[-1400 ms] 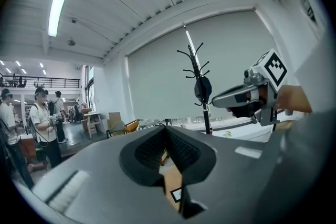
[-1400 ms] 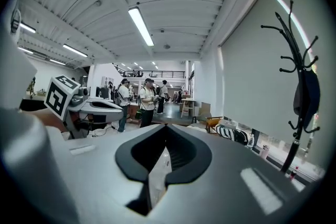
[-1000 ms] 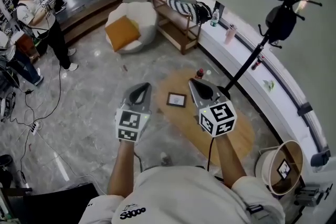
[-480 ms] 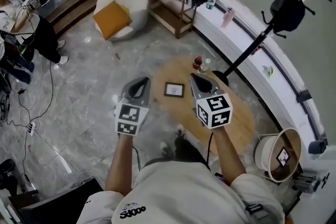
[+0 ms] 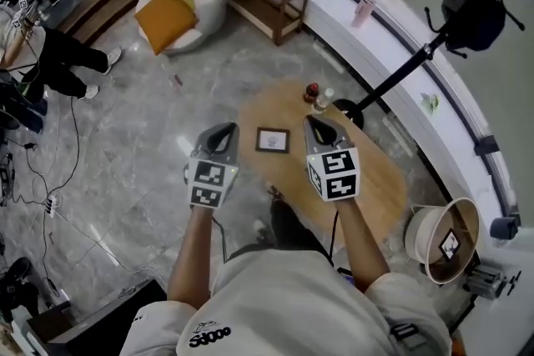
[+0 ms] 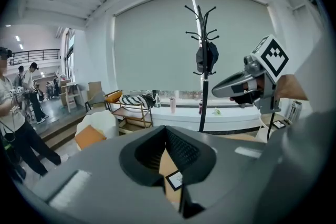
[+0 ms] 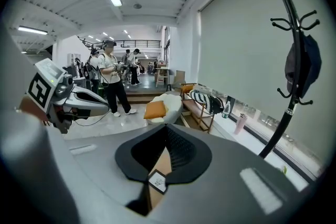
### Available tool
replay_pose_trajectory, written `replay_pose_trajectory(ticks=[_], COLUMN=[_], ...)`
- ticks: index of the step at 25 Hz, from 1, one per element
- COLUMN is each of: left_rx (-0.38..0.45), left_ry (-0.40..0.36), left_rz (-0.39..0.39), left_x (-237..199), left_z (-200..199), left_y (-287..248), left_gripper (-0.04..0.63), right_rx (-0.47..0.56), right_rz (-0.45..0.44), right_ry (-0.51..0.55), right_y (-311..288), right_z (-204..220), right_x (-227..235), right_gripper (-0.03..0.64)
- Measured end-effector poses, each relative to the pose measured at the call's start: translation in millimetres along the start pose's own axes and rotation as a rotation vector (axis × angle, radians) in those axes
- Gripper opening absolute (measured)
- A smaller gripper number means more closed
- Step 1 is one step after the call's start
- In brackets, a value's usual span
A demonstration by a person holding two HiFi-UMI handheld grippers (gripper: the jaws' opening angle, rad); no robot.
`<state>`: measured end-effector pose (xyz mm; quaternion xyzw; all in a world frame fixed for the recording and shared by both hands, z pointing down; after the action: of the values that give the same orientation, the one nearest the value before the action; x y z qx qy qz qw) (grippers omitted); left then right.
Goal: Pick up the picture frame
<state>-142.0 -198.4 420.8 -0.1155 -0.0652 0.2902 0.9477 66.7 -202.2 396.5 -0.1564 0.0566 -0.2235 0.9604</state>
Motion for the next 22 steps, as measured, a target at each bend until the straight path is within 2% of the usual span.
replay_pose_trajectory(ticks=[8,15,22], left_rx=[-0.104,-0.186,-0.262], left_ry=[0.032,0.044,0.113], left_rz=[0.024,0.025,0.028], left_x=[-12,-22,-24], left_z=[47,93,143], left_y=[-71,-111,-134], left_gripper=[0.009,0.011,0.011], right_rx=[-0.132,-0.242,-0.307], right_rz=[-0.006,-0.001,-0.020], right_ry=[-0.058,-0.112,-0.158], right_y=[-55,-88,-115], right_z=[56,116,160], right_x=[34,54,63], right_gripper=[0.003,0.003,0.005])
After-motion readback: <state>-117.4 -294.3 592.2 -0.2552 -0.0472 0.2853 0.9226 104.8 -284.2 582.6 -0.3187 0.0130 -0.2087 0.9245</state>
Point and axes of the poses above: the fingertips, and each gripper's own axes: y backward along the fingers, x to its right, z out of its underside, the point moved 6 cm from there along y, backward along the fingers, and after that the axes turned 11 degrees about x, right-handed, at the moved point
